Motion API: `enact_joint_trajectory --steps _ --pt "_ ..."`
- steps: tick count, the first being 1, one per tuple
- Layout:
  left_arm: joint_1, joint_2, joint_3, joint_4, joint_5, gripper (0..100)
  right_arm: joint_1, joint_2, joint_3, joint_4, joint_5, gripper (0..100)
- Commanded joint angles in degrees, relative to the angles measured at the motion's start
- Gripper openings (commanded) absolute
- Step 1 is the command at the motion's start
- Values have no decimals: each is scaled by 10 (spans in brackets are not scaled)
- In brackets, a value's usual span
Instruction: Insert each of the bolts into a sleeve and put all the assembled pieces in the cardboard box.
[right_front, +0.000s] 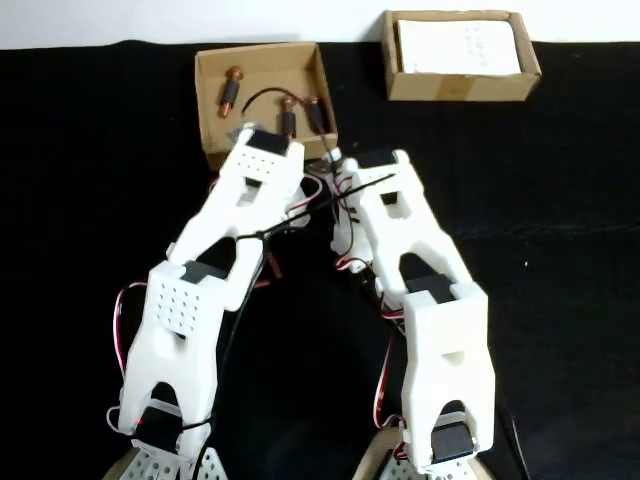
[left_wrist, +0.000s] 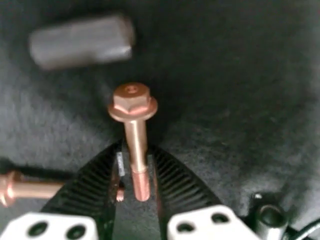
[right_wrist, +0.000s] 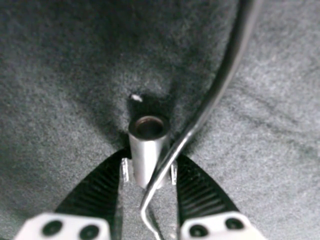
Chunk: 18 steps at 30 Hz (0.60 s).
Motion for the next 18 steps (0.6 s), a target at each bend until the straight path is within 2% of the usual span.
enact_joint_trajectory --steps 1,9,13,18 --pt "7 -6 -69 35 -81 8 22 6 -4 -26 -5 9" --pt "11 -1 -109 53 -336 10 22 6 -4 -25 -5 9" --pt "11 -1 -98 51 -361 22 22 6 -4 -25 -5 9" --pt "10 -1 -78 50 -360 176 22 6 -4 -25 -5 9"
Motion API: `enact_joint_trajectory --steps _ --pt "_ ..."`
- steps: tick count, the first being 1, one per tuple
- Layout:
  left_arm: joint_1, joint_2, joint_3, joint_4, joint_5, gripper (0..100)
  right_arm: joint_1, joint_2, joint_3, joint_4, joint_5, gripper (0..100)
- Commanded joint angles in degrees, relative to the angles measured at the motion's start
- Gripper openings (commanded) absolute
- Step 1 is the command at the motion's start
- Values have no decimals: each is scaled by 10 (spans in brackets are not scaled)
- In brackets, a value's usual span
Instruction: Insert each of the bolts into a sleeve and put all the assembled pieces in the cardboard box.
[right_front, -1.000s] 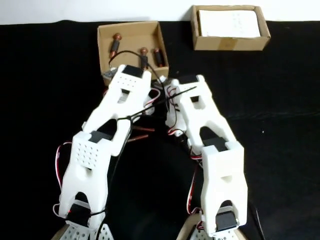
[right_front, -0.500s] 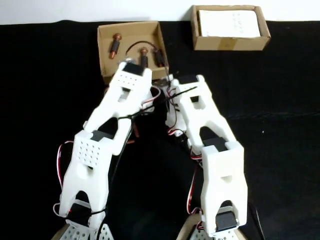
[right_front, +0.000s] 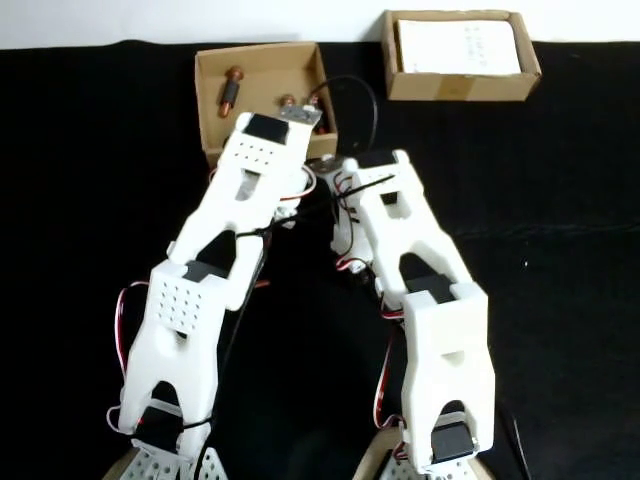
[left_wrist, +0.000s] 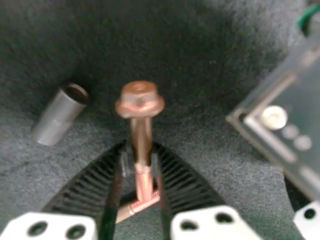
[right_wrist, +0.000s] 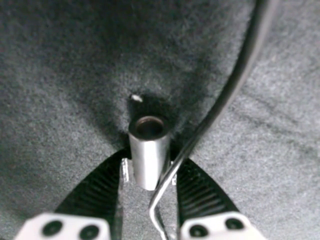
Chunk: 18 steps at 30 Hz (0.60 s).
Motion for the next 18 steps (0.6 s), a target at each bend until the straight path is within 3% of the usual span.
enact_joint_trajectory --steps 1,5,10,18 --pt "7 -7 0 -2 -4 185 22 6 -4 -25 -5 9" --pt "8 -9 -4 -6 0 181 22 6 -4 -25 -5 9" --pt "15 4 3 -51 77 181 22 6 -4 -25 -5 9" --pt "14 57 -4 -71 79 161 22 6 -4 -25 -5 9"
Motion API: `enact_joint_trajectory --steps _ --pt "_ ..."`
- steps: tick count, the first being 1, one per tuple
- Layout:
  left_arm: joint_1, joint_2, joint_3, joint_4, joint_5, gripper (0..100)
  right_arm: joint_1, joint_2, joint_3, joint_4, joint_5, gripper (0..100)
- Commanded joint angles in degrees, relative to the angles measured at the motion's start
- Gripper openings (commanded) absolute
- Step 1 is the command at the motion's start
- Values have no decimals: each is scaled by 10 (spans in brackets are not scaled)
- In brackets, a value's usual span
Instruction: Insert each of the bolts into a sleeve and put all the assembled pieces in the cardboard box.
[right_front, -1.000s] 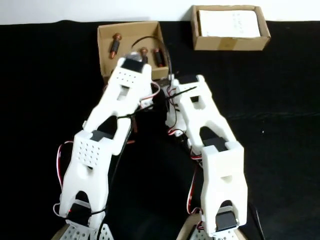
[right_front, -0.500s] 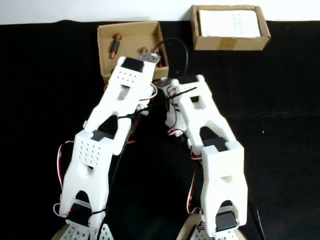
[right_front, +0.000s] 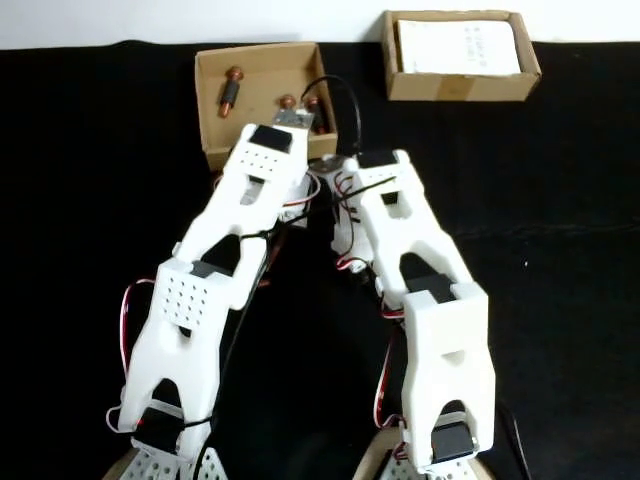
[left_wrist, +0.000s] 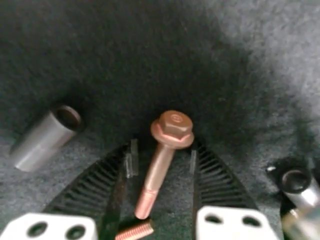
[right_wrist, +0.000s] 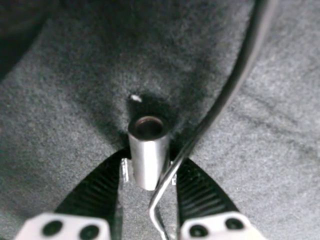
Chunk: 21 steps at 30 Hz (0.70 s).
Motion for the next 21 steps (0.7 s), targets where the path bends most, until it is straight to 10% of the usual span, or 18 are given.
enact_joint_trajectory --steps 1,6,21 --pt "9 3 -12 -4 4 140 20 6 -4 -25 -5 9" --pt "10 5 -15 -12 4 5 20 6 -4 -25 -5 9" --pt "8 -1 -254 86 2 8 60 -30 -6 -10 -9 9"
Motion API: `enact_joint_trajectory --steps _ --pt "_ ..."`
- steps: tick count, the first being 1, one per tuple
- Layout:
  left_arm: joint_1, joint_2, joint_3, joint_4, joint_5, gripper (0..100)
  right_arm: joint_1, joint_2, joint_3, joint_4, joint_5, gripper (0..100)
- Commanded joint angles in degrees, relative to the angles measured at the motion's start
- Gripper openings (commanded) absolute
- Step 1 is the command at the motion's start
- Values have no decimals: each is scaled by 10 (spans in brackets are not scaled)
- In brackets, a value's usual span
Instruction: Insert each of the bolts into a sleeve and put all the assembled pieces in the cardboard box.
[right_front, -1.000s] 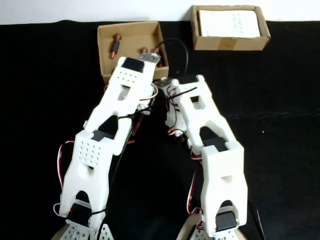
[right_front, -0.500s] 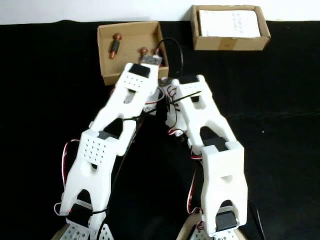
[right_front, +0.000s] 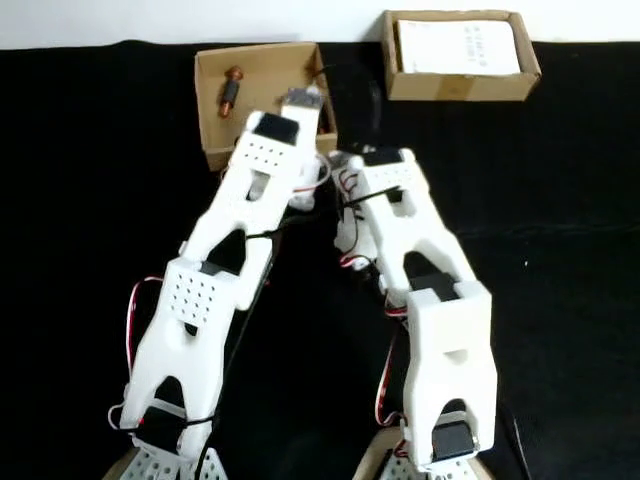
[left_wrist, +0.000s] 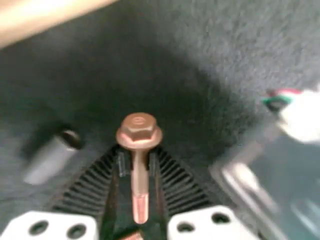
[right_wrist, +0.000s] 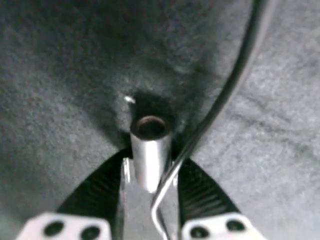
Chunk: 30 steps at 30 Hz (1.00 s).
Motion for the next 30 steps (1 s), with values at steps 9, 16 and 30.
enact_joint_trajectory --steps 9,16,30 --pt "1 -51 -349 78 5 8 78 -179 -5 65 -1 9" --pt "-1 -150 -370 79 6 8 78 -292 -3 154 -4 9" --pt "-3 -577 -358 82 6 8 68 -875 240 154 -4 9"
